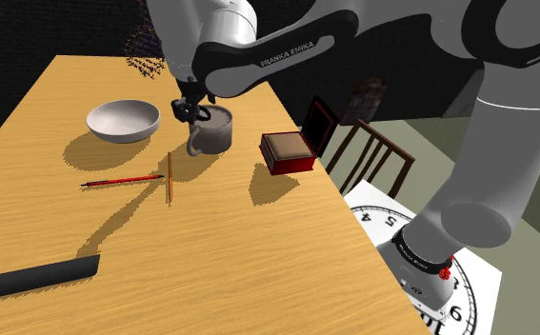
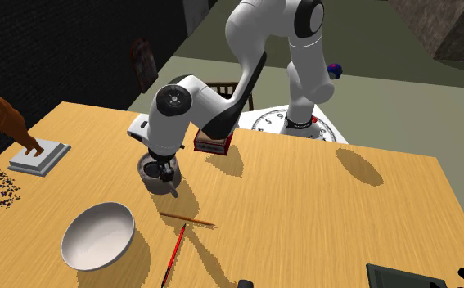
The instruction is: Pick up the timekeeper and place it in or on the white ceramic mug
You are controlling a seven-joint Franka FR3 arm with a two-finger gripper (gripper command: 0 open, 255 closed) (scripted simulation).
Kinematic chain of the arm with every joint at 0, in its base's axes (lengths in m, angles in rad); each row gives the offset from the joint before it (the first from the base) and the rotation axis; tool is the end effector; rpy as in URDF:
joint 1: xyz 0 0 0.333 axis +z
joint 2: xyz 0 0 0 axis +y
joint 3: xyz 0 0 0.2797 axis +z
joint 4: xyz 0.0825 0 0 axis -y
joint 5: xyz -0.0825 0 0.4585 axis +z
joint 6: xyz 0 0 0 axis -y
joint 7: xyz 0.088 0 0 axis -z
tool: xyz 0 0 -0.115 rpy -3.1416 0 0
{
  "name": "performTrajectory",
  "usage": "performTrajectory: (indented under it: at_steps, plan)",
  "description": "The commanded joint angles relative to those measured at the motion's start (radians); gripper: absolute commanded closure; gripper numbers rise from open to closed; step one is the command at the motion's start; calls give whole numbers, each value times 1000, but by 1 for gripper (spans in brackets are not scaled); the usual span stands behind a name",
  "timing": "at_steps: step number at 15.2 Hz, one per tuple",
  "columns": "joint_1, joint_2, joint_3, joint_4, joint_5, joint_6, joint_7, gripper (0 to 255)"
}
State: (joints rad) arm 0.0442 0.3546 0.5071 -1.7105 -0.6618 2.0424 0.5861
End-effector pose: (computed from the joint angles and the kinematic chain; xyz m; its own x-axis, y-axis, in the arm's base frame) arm 0.6337 0.3204 0.3392 0.9411 0.2638 0.2116 0.1779 -0.9183 0.3537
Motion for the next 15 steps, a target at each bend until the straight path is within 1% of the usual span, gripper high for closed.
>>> performTrajectory:
  at_steps: [1, 3, 7, 15]
  plan:
    - [0, 1, 0, 0, 0, 0, 0, 0]
    - [0, 0, 0, -1, 0, 0, 0, 0]
    - [14, -51, 25, 44, 45, -91, -26, 0]
    - [14, -51, 25, 44, 45, -91, -26, 0]
